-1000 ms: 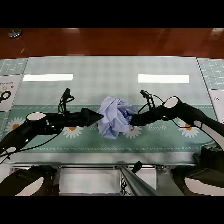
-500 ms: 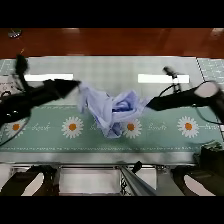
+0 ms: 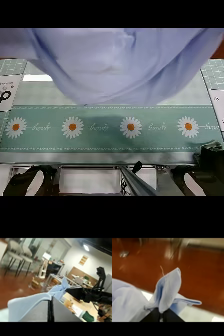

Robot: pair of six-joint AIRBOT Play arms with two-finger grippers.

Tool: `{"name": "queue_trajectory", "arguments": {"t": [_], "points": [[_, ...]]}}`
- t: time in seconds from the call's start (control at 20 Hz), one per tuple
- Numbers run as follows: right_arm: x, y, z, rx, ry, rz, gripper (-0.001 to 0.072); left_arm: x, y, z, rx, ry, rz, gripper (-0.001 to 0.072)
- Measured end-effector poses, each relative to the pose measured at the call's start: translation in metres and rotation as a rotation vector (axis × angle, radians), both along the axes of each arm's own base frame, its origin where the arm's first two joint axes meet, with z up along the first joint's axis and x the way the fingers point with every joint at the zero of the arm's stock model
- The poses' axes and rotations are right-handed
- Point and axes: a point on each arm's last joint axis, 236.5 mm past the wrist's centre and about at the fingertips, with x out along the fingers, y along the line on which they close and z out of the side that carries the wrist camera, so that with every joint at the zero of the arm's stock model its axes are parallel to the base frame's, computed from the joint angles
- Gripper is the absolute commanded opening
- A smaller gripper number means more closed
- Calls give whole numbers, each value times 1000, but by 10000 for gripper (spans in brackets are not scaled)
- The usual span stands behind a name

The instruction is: Fold the shirts.

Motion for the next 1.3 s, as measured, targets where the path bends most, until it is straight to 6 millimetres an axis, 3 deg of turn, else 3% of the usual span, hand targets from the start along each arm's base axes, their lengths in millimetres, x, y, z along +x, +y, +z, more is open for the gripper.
{"name": "queue_trajectory", "arguments": {"t": [0.15, 0.3, 0.4, 0.5, 0.65, 0.8, 0.95, 1.15, 1.3], "points": [[-34, -17, 60, -33, -154, -79, 18, -39, -6, 43, 53, -138, 36, 14], [-57, -30, 76, -74, -179, -134, 19, -52, -9, 48, 140, -148, 94, 14], [-65, -33, 64, -102, -118, -144, 19, -48, -7, 32, 215, -90, 131, 14], [-69, -39, 39, -142, -11, -156, 19, -40, -3, 4, 308, 10, 164, 15], [-57, -54, 1, -194, 155, -198, 19, -27, 9, -45, 437, 171, 202, 15], [-14, -54, -37, -196, 300, -176, 19, -9, 21, -101, 508, 351, 193, 15], [61, -45, -82, -169, 417, -125, 19, 15, 32, -164, 518, 531, 164, 15], [160, -24, -160, -101, 536, -28, 19, 44, 41, -261, 476, 764, 133, 15], [216, -12, -209, -18, 570, 0, 19, 52, 43, -331, 433, 915, 122, 15]]}}
